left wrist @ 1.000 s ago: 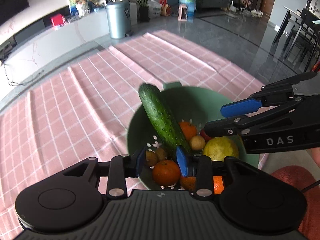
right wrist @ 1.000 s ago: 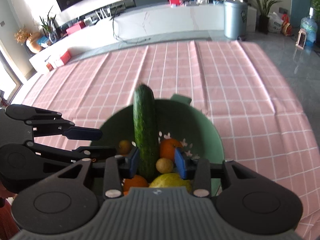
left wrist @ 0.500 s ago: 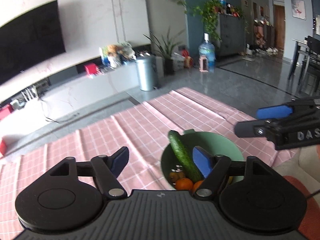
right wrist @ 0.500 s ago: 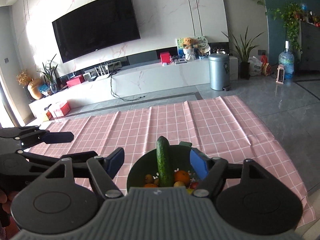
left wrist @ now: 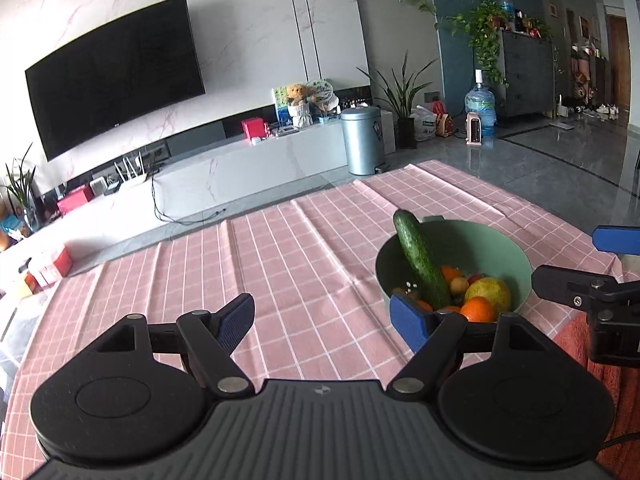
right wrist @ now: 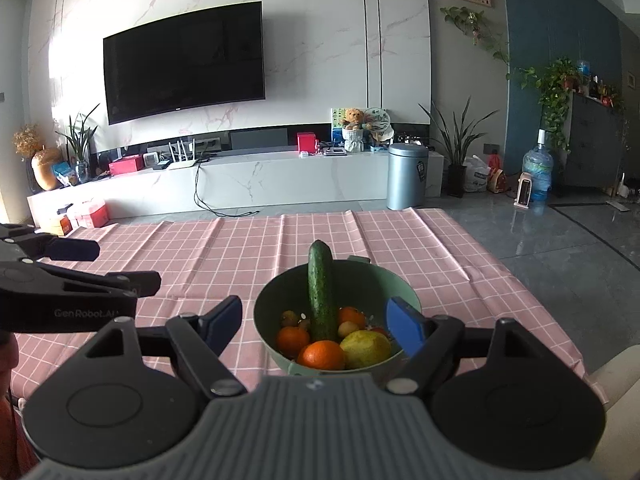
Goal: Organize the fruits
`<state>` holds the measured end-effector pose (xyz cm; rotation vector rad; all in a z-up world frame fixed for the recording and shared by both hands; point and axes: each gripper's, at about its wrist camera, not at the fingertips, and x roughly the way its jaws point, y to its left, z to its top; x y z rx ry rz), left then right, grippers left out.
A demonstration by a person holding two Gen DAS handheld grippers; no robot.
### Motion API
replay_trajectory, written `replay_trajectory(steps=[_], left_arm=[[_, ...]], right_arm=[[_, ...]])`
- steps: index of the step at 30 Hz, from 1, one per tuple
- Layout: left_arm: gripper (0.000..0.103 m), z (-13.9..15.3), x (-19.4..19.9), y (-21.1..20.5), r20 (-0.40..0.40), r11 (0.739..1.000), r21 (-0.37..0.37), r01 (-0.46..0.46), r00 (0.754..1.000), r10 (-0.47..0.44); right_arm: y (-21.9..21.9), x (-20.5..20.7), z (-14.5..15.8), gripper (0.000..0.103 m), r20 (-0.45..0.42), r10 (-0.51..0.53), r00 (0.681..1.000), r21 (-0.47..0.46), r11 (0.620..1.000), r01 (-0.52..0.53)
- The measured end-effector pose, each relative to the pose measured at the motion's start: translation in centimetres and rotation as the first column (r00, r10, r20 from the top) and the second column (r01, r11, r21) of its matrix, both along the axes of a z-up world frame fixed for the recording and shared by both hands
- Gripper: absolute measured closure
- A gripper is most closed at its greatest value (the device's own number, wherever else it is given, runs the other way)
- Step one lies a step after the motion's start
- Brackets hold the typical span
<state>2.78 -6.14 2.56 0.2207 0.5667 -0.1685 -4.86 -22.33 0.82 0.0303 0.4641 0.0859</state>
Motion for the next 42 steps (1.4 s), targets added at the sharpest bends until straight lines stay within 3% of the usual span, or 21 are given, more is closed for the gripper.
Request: replay_trajectory(steps=[7,15,42], left_arm=[[0.013,-2.6,-0.5,0.2,-0.097,0.999,-0.045,-0.019,0.995,0.015],[0.013,-4.4,-0.6,0.0,-0.132,1.000,-0.001,-0.032,0.991,0.031],[0.013,-5.1,-0.6,0.3,-0.175,0.999,0.003,-0.037,0.984,0.037]], right_arm=[[0.8,-0.3,-2.8,0.026,-0.012,-0.026,1.000,-0.068,0.997,0.025],[0.4,0.6,-4.9,0.022,-0.049,-0.021,0.999,-0.044,0.999,0.019],[0.7,0.8,-5.2,0.019,-0.068,-0.012,0.998,-0.036,0.999,0.009]])
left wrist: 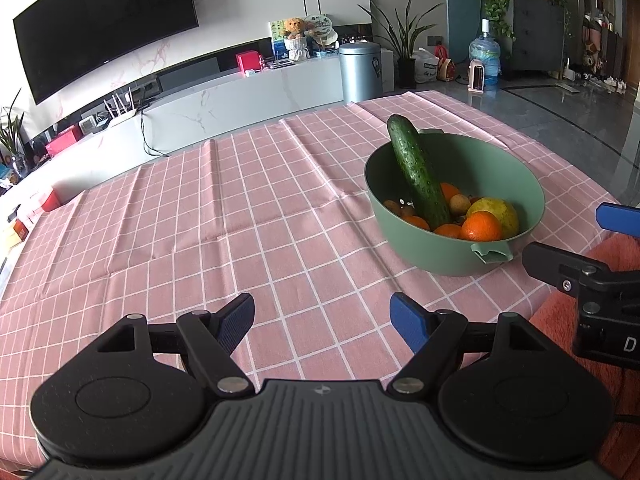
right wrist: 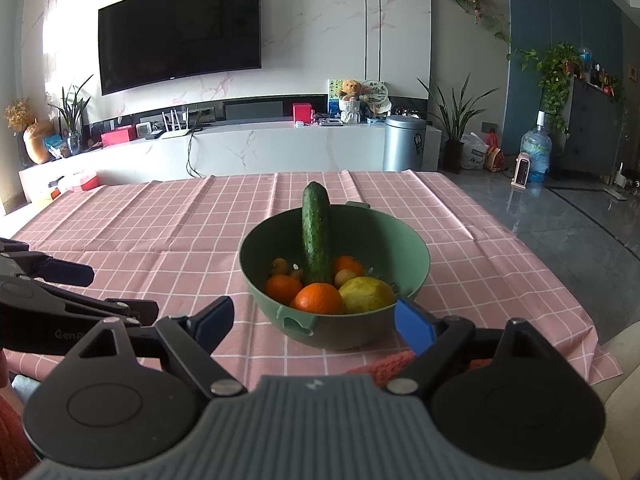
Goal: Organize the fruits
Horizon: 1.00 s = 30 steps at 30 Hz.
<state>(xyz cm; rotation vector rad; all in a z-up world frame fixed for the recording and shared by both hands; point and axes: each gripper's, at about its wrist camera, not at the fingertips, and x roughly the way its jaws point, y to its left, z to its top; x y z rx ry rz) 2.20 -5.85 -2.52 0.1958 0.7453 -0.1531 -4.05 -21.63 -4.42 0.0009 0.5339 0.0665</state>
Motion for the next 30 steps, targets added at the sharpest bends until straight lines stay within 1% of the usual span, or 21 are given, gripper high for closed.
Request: replay_trajectory(steps=[30], left_arm=[[0.013,0.06,-0.18,0.04,-0.001,1.000,-0.005,0.001,1.000,-0.001]], right_arm=[[-0.11,0.20,-0.18,0.019,-0.007,0.010,1.000,0.016,1.000,-0.010]])
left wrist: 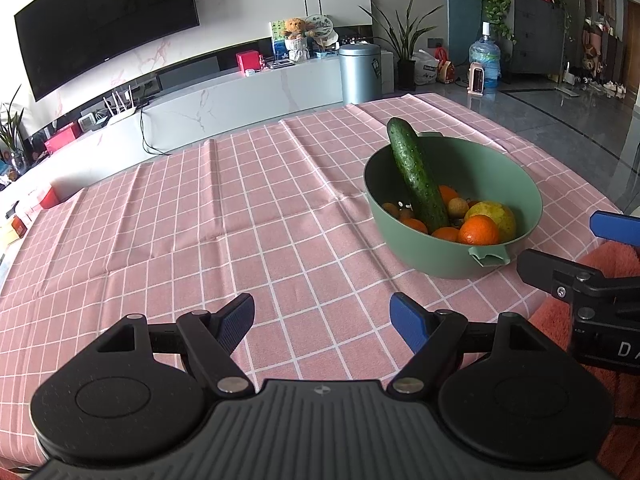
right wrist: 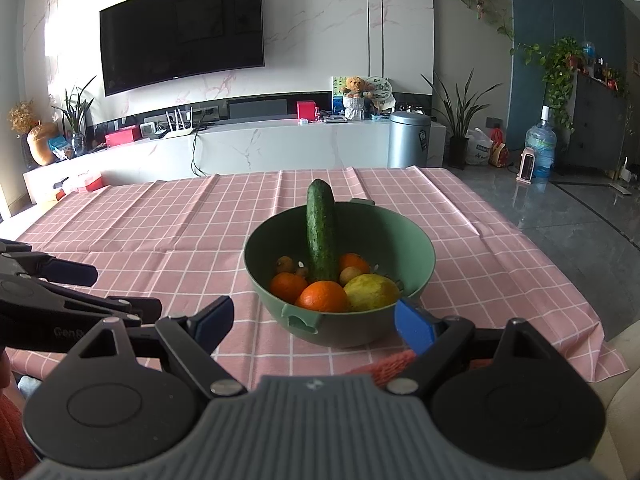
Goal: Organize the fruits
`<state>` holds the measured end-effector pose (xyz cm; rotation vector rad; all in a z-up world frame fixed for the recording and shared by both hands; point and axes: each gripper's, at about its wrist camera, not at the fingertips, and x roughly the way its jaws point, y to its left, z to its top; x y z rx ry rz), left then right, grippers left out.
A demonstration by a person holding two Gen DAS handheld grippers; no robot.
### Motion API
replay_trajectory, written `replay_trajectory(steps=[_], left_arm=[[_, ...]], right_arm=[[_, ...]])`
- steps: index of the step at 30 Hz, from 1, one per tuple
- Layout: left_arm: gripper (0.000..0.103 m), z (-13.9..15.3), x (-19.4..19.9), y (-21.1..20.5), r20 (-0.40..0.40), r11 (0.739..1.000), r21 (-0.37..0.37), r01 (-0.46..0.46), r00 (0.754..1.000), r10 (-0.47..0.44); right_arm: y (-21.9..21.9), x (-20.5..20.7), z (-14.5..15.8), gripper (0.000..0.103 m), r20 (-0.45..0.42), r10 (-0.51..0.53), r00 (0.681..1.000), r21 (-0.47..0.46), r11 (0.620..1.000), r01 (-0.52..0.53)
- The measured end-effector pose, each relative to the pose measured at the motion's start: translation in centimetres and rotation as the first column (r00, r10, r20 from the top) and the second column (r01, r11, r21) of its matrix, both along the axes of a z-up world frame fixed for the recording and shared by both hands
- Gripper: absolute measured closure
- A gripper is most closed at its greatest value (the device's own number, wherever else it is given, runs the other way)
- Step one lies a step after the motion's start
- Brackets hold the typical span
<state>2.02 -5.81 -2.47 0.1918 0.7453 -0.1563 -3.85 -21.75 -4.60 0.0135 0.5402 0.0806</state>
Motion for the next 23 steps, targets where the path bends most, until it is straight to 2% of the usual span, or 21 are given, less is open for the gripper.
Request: replay_trajectory(steps=[23], left_arm=[[0.013,0.48,-0.08,0.07,-0.011,0.999,-0.047,0.006,1.000,-0.007]], right_arm=[[0.02,-0.04,-0.12,0.019,-0.003,0.000,1.000,0.002,1.000,0.000]])
